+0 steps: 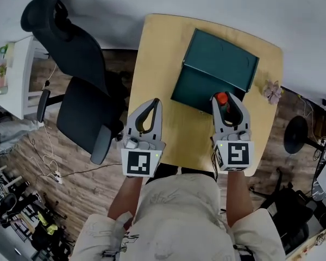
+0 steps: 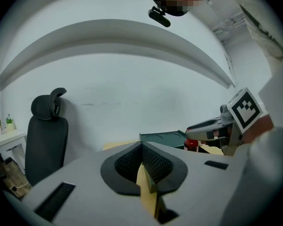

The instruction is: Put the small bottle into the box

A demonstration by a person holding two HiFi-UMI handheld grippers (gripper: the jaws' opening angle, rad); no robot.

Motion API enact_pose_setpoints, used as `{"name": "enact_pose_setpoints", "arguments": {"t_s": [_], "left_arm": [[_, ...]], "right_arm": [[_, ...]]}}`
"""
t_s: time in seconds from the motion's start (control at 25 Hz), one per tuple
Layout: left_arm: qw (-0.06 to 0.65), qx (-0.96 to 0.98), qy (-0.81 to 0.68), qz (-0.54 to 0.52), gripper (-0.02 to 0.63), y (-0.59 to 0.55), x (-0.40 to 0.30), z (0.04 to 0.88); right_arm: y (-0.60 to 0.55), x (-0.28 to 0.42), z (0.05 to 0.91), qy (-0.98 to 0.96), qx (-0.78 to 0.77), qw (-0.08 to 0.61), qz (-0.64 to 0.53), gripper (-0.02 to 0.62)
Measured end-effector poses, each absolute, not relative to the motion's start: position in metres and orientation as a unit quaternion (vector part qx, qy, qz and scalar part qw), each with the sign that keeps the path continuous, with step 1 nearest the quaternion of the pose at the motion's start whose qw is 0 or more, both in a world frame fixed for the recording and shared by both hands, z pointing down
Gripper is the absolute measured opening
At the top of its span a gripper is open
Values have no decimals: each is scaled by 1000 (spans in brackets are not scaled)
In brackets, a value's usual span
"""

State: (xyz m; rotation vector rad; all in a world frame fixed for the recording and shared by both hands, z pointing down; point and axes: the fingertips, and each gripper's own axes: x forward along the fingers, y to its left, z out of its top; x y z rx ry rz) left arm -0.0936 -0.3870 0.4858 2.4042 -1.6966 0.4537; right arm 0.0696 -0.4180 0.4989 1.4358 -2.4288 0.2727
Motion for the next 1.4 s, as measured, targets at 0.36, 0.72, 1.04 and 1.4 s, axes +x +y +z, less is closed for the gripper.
{"name": "enact_pose_setpoints", "arguments": {"t_s": [0.36,0.72,1.04,1.4], "left_arm": [[111,803,-559,174,6,-382,-87,523],[110,802,-559,176,7,-386,-86,526],[111,803,-558,179,7,-386,-87,527],[110,808,-550,178,7,-380,-82,529]], "right_arm": [[-424,62,532,-852,486,167,106,144],[-441,57,539,-855,482,162,101,144],[-447,55,550,-850,493,159,102,144],[-433,58,552,-848,494,172,89,144]]}}
